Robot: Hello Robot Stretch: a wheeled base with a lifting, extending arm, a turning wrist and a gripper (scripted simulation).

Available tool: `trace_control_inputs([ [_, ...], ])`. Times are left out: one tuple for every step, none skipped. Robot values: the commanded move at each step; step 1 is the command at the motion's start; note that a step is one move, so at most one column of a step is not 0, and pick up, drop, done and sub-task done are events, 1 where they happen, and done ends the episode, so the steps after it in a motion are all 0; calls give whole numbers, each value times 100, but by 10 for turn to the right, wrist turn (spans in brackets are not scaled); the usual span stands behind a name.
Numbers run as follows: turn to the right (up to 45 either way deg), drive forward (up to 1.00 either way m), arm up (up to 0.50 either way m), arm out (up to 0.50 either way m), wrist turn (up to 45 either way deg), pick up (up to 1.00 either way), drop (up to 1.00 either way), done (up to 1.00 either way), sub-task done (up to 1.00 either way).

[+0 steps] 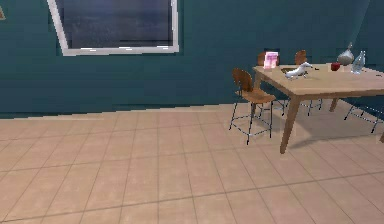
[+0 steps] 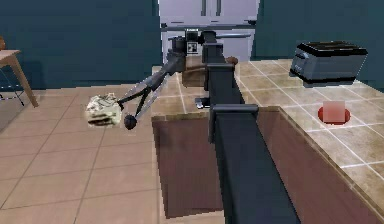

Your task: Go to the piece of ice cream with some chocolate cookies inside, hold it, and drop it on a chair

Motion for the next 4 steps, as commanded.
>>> trace_control_inputs([
  [0, 0, 0, -48, 0, 0, 0, 0, 0],
  [60, 0, 0, 0, 0, 0, 0, 0, 0],
  [0, 100, 0, 0, 0, 0, 0, 0, 0],
  [30, 0, 0, 0, 0, 0, 0, 0, 0],
])
